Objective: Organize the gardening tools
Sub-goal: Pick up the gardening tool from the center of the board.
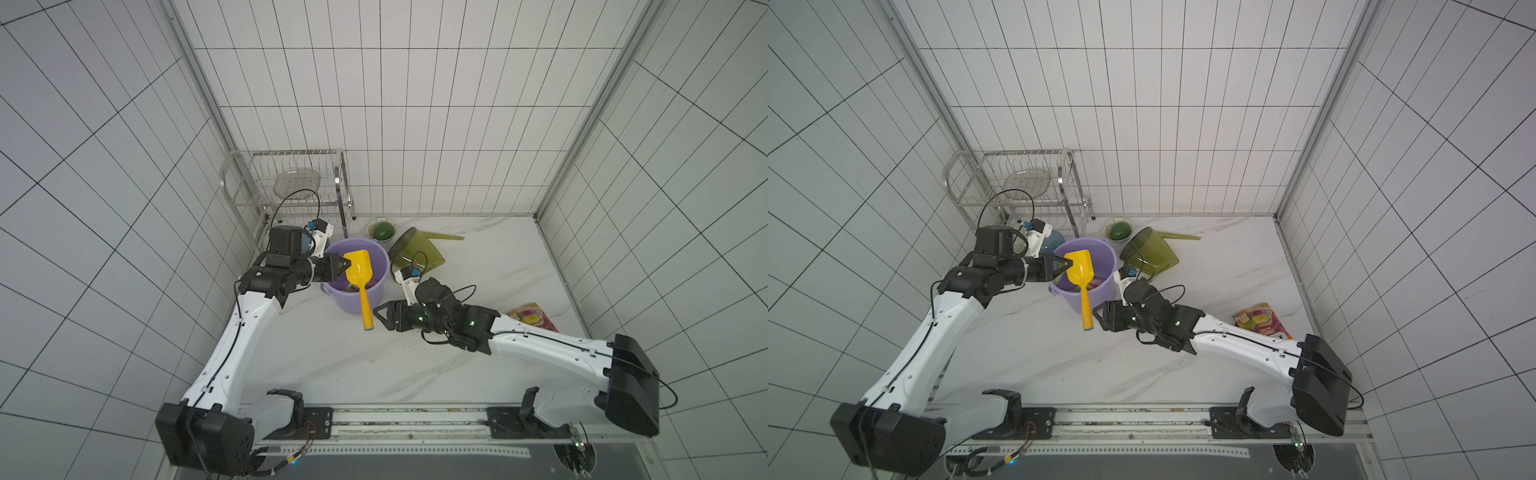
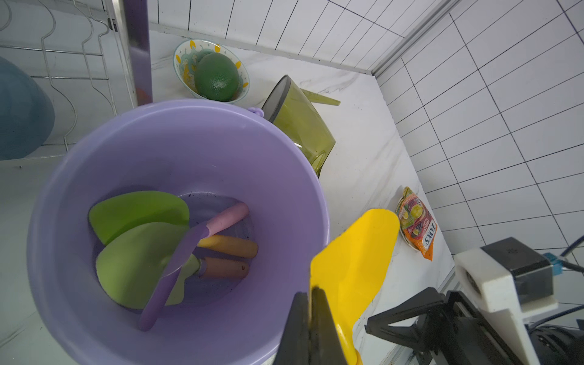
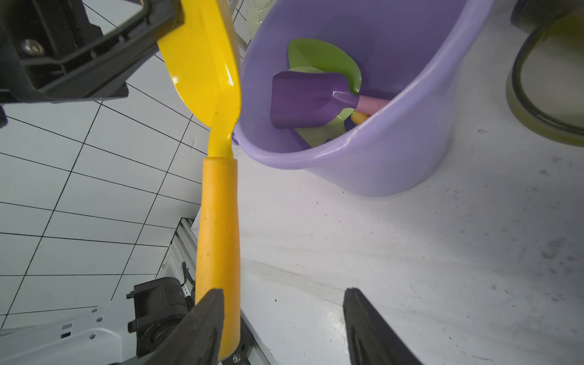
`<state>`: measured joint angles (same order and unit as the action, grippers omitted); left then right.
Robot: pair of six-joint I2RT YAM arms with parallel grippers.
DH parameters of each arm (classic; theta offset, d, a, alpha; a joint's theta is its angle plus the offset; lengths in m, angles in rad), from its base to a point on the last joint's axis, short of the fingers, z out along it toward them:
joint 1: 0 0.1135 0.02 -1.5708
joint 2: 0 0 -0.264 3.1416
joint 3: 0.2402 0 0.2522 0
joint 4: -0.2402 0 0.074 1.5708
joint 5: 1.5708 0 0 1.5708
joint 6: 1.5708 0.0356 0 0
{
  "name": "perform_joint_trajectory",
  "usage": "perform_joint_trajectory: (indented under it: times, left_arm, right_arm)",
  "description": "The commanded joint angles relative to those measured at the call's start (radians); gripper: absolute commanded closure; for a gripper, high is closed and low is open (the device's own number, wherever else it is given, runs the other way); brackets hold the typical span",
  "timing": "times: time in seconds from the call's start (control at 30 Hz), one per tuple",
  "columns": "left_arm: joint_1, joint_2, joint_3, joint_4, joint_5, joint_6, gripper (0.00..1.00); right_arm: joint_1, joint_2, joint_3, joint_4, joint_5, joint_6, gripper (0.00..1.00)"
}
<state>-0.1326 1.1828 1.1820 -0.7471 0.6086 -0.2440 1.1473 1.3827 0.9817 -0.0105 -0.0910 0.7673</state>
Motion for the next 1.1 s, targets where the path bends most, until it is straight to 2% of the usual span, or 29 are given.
perform_joint_trajectory:
  times: [0.0,0.23,0.33,0.53,0.77,0.87,1.0,1.07]
  left_arm:
    - [0.004,-0.018,-0.017,0.062,0.041,-0.048,1.0]
    - [0.007,-0.017,-0.025,0.071,0.043,-0.053,1.0]
    - [0.007,-0.017,-0.024,0.074,0.048,-0.056,1.0]
    - [0.009,-0.018,-0.024,0.075,0.051,-0.057,1.0]
    - [0.013,-0.021,-0.026,0.073,0.045,-0.041,1.0]
    - [0.012,-0.028,-0.021,0.06,0.039,-0.004,0.92]
    - [0.013,-0.032,0.002,0.005,0.06,0.107,0.67]
    - [0.013,-0.032,0.015,-0.03,0.086,0.175,0.59]
  right_arm:
    - [0.019,0.022,0.054,0.04,-0.012,-0.004,0.35]
    - [0.036,0.072,0.1,0.034,-0.02,-0.021,0.34]
    - [0.041,0.09,0.113,0.031,-0.016,-0.028,0.37]
    - [0.045,0.095,0.109,0.026,0.008,-0.034,0.51]
    - [0.044,0.083,0.098,0.02,0.024,-0.057,0.76]
    - [0.039,0.065,0.091,0.001,0.023,-0.086,0.83]
    - [0.018,0.027,0.07,-0.033,-0.023,-0.178,0.87]
    - [0.005,0.005,0.051,-0.052,-0.051,-0.238,0.88]
